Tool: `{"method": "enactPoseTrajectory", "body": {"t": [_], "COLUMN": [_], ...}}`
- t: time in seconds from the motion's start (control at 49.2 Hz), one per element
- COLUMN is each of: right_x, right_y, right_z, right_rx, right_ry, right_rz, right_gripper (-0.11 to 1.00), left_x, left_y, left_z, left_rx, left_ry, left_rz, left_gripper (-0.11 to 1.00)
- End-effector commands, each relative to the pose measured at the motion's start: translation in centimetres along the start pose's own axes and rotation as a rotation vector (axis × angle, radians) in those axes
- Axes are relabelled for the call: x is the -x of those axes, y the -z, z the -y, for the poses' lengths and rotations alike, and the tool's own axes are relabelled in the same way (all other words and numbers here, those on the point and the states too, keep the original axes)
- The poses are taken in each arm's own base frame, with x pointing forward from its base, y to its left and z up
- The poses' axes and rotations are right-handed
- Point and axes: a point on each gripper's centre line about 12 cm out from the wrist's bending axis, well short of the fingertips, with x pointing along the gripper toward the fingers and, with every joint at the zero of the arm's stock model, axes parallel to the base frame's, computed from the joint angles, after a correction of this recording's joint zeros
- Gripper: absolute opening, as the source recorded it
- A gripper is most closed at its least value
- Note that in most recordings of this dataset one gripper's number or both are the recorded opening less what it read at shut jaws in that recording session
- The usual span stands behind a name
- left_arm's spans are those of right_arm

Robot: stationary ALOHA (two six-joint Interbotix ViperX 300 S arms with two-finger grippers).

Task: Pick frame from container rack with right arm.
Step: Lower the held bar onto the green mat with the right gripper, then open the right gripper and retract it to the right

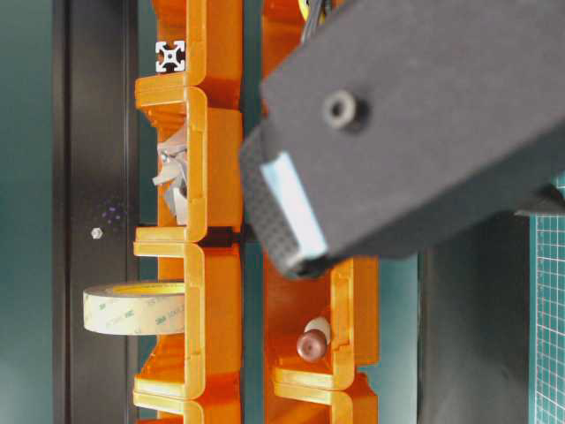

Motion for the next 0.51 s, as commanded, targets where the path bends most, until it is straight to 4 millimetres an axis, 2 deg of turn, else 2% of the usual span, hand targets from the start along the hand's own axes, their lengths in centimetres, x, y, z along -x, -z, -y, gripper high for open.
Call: {"method": "enactPoseTrajectory", "body": {"t": [0.0,0.102,0.183,0.488], "right_x": [0.5,0.4,0.4,0.4], "right_y": [-0.1,0.0,0.2,0.1], "right_z": [0.2,-0.2,-0.5,-1.7], "right_rx": [-0.032,-0.042,-0.056,-0.185], "right_ry": [-0.018,-0.041,-0.061,-0.195], "right_rz": [0.025,0.026,0.023,0.023], "right_gripper": [0.64,0.75,0.8,0.82], "left_x": [-0.1,-0.1,-0.1,-0.1], "left_y": [-0.7,-0.6,-0.6,-0.6], "left_z": [0.0,0.0,0.0,0.0], "left_rx": [-0.003,-0.005,-0.003,-0.005], "left_ry": [-0.002,-0.002,-0.002,-0.002], "left_rz": [0.018,0.017,0.015,0.015], "left_gripper": [0.0,0.0,0.0,0.0]}}
